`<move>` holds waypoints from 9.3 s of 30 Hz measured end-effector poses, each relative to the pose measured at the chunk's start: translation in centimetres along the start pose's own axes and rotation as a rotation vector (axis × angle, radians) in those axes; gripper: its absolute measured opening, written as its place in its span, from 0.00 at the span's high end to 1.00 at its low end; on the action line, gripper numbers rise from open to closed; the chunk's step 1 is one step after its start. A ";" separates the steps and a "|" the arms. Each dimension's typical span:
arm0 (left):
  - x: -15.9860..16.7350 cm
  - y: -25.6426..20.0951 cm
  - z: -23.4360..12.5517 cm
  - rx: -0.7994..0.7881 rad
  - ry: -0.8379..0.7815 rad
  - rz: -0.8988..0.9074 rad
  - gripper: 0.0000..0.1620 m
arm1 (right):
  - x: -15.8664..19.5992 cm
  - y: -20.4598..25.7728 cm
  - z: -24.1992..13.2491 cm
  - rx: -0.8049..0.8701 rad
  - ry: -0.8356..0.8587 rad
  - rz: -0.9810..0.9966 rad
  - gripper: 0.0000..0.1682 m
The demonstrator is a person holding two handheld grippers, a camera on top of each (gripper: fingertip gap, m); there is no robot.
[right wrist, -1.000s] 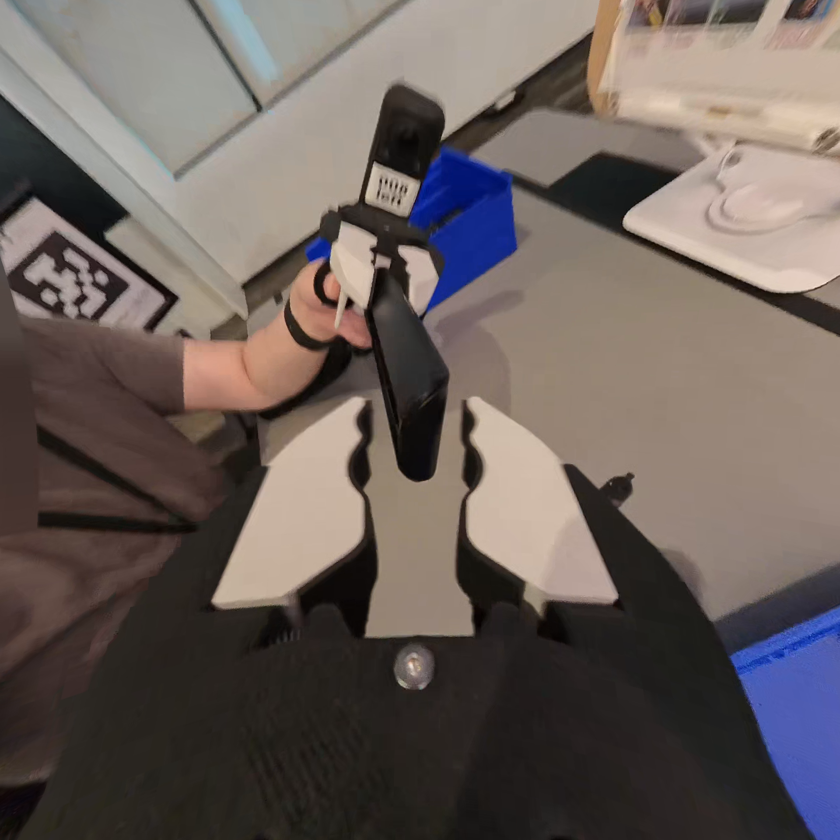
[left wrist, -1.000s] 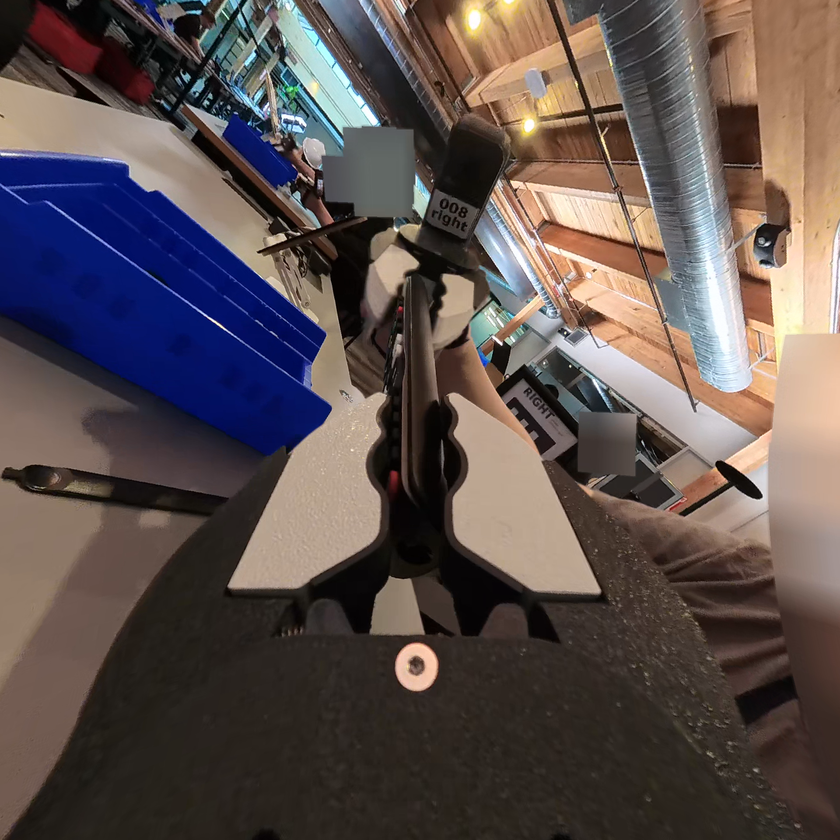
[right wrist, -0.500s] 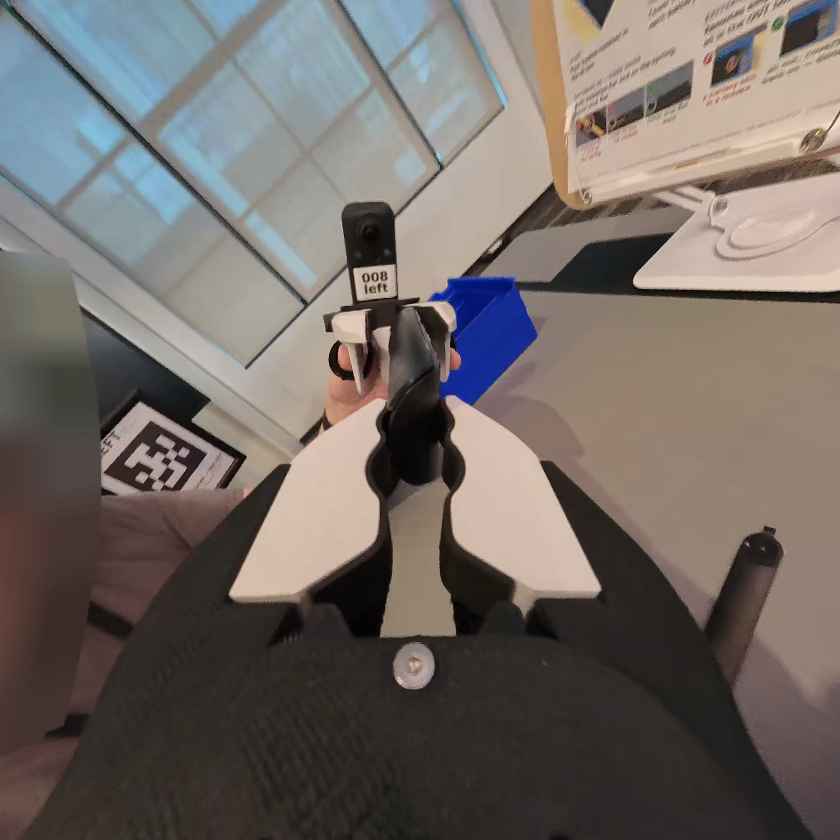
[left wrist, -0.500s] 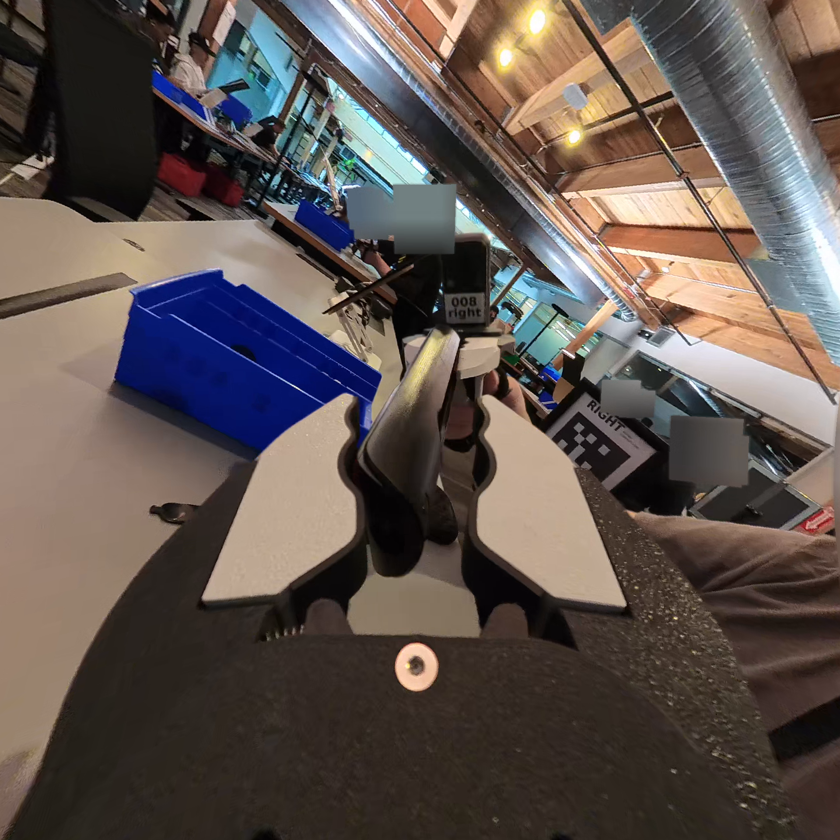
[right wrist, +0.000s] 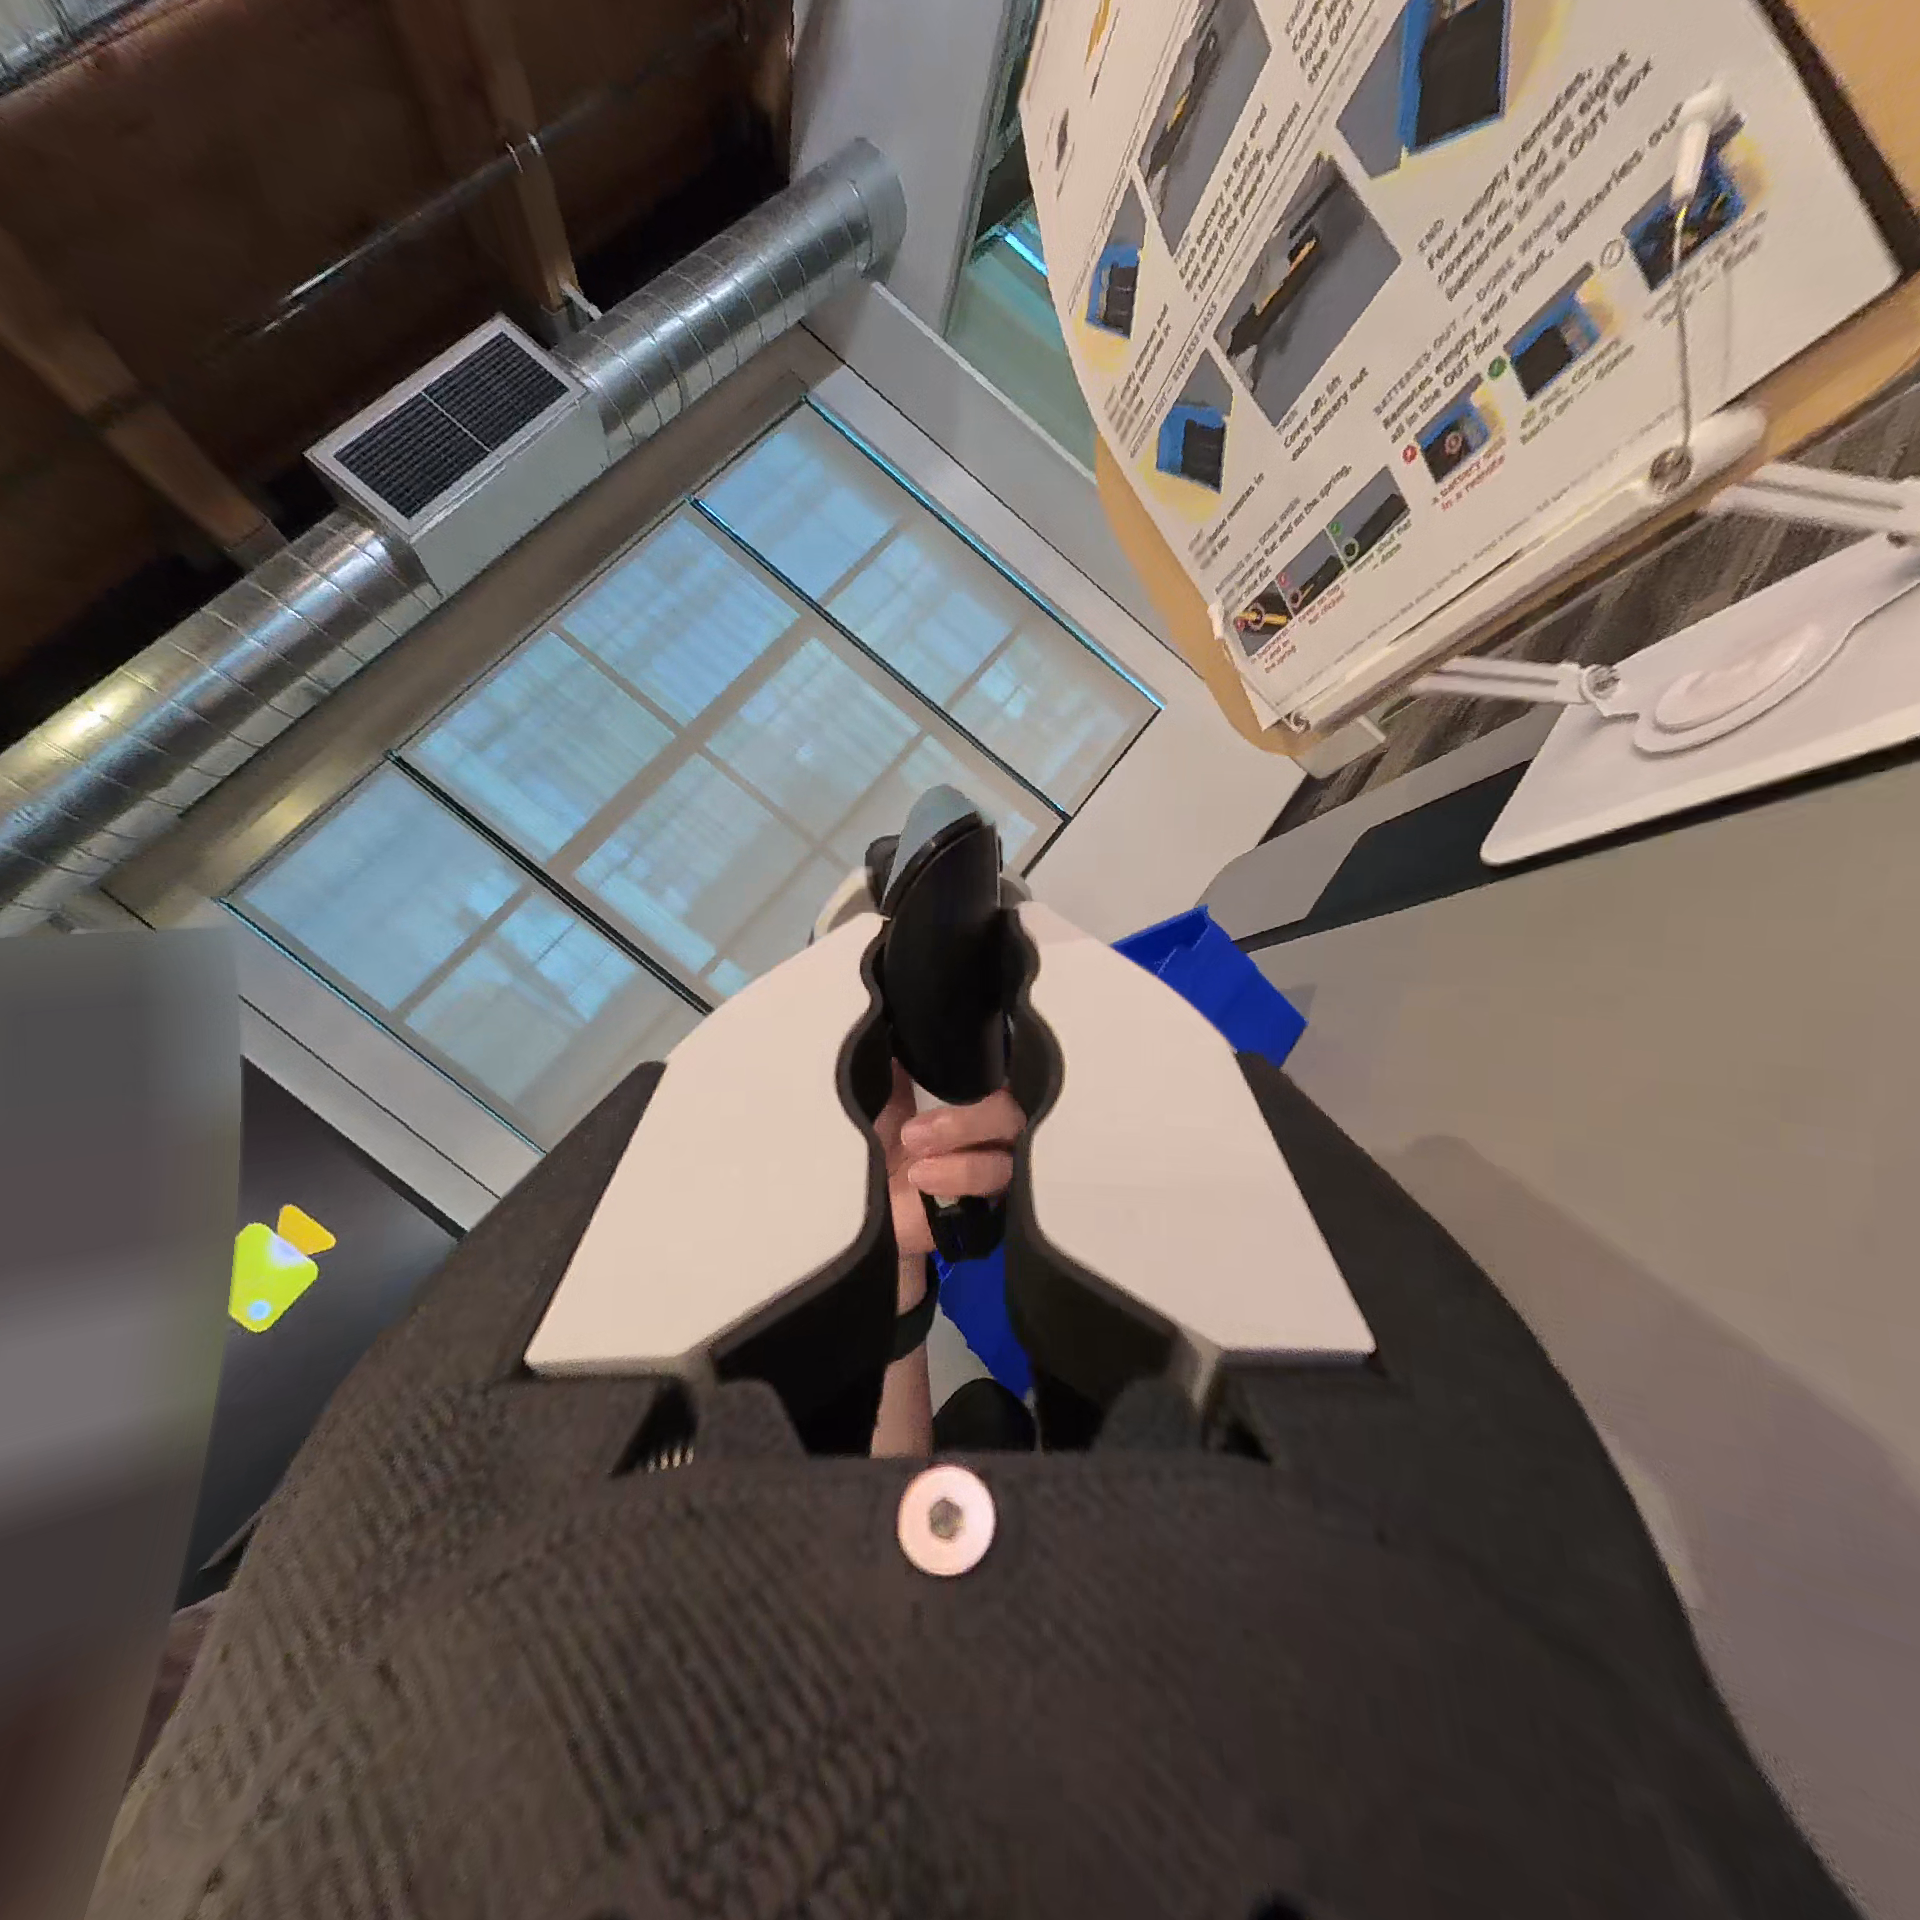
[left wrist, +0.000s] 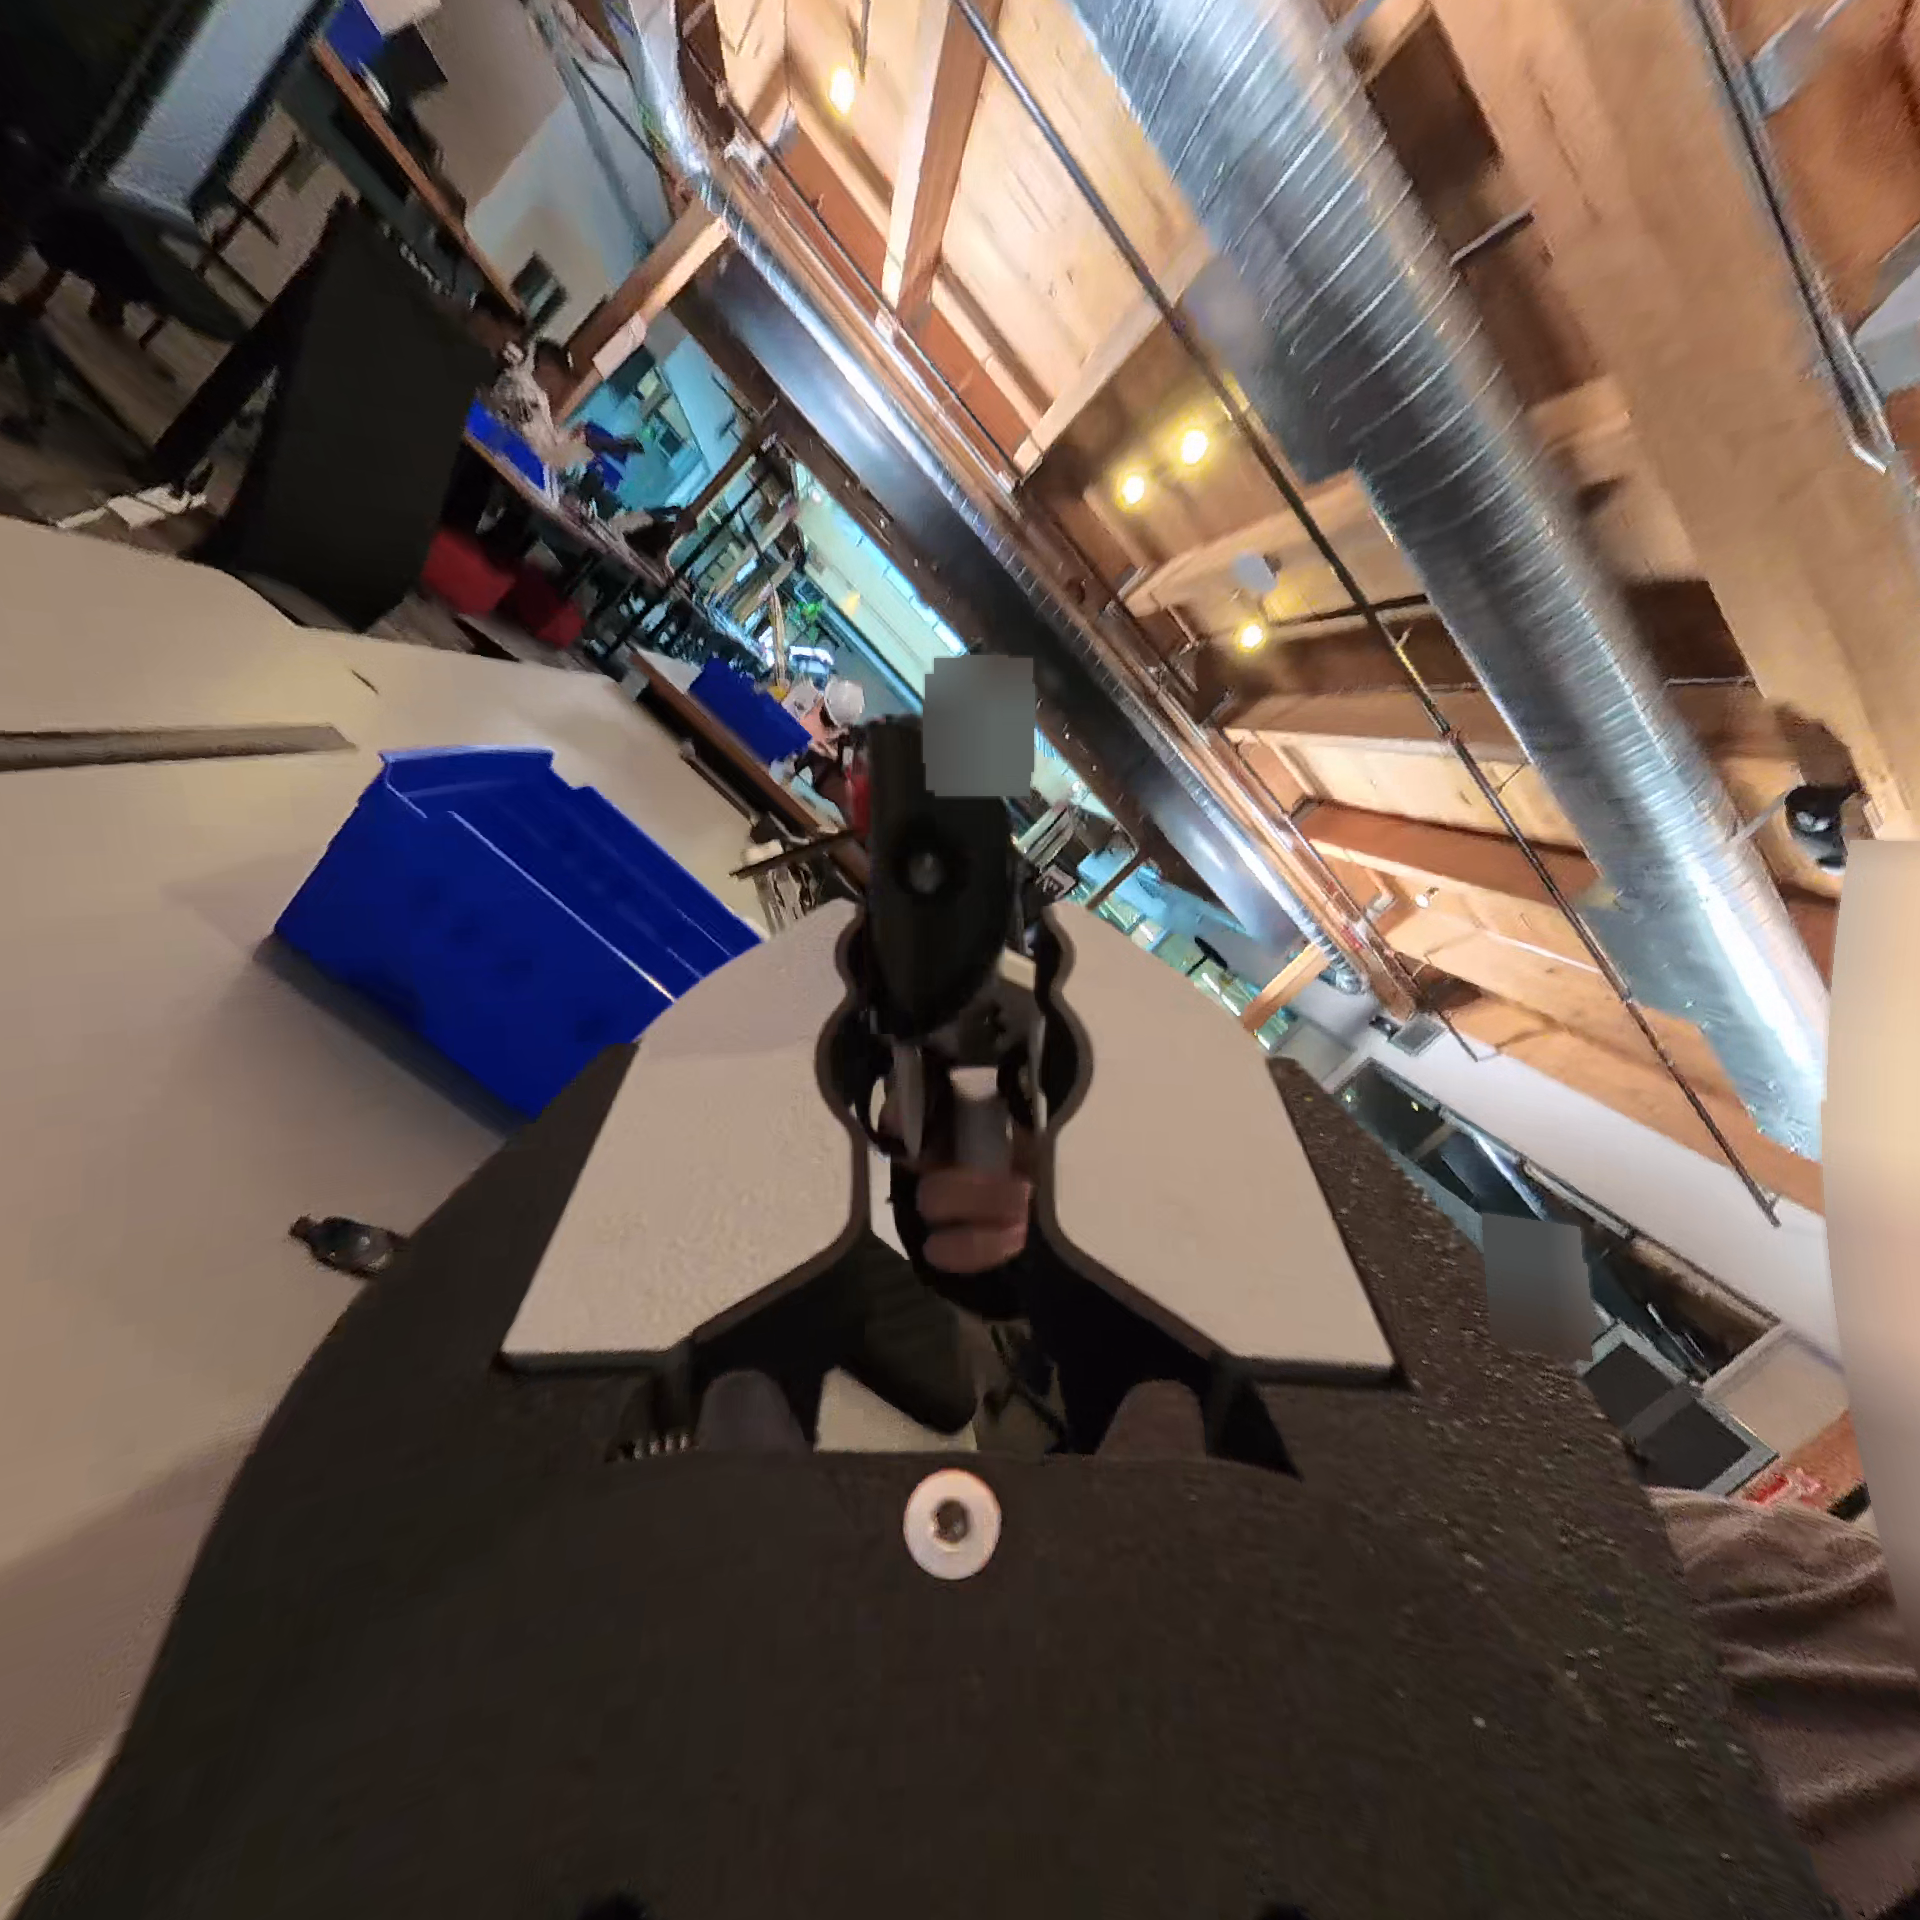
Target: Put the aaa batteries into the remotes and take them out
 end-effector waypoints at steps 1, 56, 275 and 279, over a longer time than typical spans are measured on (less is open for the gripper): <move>-0.2 0.1 -0.3 -0.005 -0.017 0.010 0.85 | 0.6 -0.3 0.3 -0.007 0.013 0.015 0.89; 2.2 0.3 1.2 -0.008 0.466 0.116 0.72 | -4.6 -1.5 4.1 -0.066 0.301 -0.043 0.87; 9.5 4.1 -5.1 -0.745 1.281 0.044 0.94 | 11.4 -9.7 5.1 0.938 0.614 -0.588 0.52; 10.1 4.4 -5.5 -0.725 1.246 0.036 0.92 | 11.8 -10.4 5.7 1.014 0.608 -0.625 0.54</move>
Point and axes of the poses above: each gripper's, where its closed fingertips meet, z out along the fingers, x out of its underside, y = z × x across the jaws, the point moved 10 cm from there along -z, back along the fingers, and after that the axes turned 12 degrees about z, right-handed, at the moved point
